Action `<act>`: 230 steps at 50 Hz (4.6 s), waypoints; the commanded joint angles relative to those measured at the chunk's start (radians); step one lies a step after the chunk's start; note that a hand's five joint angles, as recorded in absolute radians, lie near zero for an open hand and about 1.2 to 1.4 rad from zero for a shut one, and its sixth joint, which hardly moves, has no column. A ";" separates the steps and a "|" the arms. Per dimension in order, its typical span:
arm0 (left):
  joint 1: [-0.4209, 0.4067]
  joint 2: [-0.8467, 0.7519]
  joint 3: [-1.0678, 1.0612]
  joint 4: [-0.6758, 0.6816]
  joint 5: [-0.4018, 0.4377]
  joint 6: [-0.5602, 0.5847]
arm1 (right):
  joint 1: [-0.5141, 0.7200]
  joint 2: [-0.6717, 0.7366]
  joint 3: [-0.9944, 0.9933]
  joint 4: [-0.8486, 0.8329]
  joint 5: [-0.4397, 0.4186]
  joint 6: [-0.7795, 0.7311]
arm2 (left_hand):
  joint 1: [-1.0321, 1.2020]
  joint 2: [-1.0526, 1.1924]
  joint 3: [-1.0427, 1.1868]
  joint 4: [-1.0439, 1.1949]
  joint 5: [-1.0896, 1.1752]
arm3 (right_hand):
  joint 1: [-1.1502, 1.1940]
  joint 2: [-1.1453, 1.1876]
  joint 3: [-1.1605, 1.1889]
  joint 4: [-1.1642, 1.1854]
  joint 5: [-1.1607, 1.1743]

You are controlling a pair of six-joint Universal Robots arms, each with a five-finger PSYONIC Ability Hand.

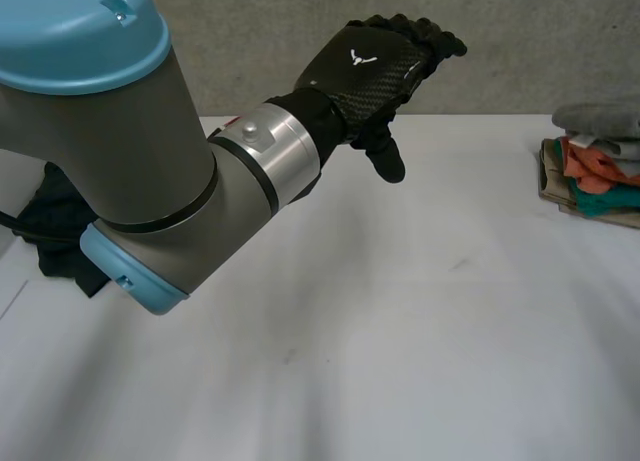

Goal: Fold the laundry.

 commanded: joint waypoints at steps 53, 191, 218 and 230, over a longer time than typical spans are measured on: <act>0.720 -0.358 -0.042 0.214 -0.197 0.618 | 0.594 -0.641 0.792 0.441 0.242 -0.575 | -0.020 -0.034 -0.034 -0.027 -0.047 | -0.051 -0.040 -0.042 -0.047 -0.047; 0.299 -0.423 0.196 0.348 -0.244 0.246 | 0.795 -0.275 0.113 0.736 0.618 -0.053 | 1.201 1.187 1.187 1.194 1.174 | 1.001 1.011 1.009 1.004 1.004; 0.136 0.063 -0.590 0.221 -0.445 0.233 | 0.622 -0.517 0.372 0.992 0.257 -0.608 | 0.567 0.552 0.553 0.560 0.540 | 0.194 0.204 0.202 0.198 0.197; 0.079 -0.072 -0.651 0.294 -0.279 0.083 | 0.611 -0.382 0.453 0.701 0.187 -0.609 | 0.353 0.339 0.339 0.346 0.326 | 0.297 0.307 0.305 0.301 0.301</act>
